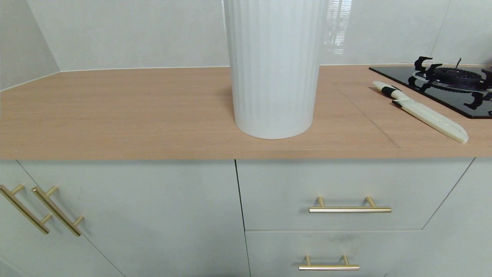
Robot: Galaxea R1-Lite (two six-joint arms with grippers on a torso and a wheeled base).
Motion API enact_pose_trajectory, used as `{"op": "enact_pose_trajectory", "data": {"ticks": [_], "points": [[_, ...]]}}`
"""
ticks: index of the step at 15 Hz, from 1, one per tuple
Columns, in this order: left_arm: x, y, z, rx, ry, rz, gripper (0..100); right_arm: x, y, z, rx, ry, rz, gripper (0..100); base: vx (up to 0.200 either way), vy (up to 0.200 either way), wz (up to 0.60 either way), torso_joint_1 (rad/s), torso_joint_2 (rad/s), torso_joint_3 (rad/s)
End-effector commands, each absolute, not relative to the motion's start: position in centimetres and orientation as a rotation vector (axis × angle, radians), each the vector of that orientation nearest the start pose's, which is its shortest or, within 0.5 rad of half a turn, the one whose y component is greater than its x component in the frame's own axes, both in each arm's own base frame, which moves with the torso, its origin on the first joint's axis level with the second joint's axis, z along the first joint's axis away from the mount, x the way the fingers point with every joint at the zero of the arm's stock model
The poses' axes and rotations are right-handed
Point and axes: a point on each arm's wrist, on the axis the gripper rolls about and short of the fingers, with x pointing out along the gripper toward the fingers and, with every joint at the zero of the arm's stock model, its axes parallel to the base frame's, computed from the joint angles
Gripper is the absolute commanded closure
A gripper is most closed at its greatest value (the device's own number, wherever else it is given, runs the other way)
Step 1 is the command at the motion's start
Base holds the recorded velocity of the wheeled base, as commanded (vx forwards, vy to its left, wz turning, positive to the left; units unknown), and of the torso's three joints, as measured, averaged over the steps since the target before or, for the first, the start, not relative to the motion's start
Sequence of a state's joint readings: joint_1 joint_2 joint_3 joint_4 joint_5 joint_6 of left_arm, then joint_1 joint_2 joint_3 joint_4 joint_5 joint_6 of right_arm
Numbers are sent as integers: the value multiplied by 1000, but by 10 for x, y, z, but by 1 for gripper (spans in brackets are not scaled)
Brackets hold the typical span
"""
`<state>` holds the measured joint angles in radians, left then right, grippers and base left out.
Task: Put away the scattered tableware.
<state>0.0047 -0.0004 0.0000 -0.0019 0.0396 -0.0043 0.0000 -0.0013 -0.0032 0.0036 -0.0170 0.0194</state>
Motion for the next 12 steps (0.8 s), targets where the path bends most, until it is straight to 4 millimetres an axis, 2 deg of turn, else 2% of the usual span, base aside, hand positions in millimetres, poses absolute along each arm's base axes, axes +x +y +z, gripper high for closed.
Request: {"op": "enact_pose_trajectory", "data": {"ticks": [1,12], "points": [[-23,1,76,-5,-3,46,0,-23,0,76,20,0,-17,0,0,0,0,0,0,0],[-23,1,76,-6,-3,46,0,-23,0,76,18,0,-17,0,0,0,0,0,0,0]]}}
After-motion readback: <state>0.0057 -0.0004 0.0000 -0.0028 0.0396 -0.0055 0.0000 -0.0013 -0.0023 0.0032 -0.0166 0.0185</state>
